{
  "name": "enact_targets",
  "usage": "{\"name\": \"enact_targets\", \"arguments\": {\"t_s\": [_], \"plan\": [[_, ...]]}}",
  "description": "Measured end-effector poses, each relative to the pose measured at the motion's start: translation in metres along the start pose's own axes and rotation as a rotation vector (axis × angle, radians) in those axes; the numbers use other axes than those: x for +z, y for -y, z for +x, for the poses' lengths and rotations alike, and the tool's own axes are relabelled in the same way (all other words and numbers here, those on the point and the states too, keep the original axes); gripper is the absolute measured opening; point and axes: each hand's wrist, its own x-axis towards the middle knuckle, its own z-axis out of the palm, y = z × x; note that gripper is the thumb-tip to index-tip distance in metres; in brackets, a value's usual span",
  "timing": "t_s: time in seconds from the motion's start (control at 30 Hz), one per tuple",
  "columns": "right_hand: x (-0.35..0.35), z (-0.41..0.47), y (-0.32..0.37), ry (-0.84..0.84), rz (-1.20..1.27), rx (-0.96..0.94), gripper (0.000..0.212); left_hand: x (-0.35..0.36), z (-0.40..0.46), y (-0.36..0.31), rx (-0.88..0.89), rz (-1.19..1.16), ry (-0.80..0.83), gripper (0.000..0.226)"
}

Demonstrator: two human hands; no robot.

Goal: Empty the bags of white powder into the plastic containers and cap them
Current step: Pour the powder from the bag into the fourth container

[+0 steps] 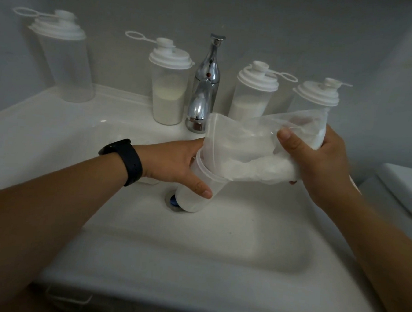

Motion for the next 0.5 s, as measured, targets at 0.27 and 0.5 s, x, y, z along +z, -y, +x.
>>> {"name": "enact_targets", "arguments": {"t_s": [0.27,0.5], "plan": [[-0.0003,0.0005,-0.0014,-0.007,-0.014,0.005,0.026,0.0003,0.0001,-0.0011,0.013,0.008,0.004,0.088],[0.0002,0.0004,-0.0013,-0.024,-0.034,0.015,0.029,-0.0001,0.0008,0.0004,0.01,0.006,0.005,0.093]]}}
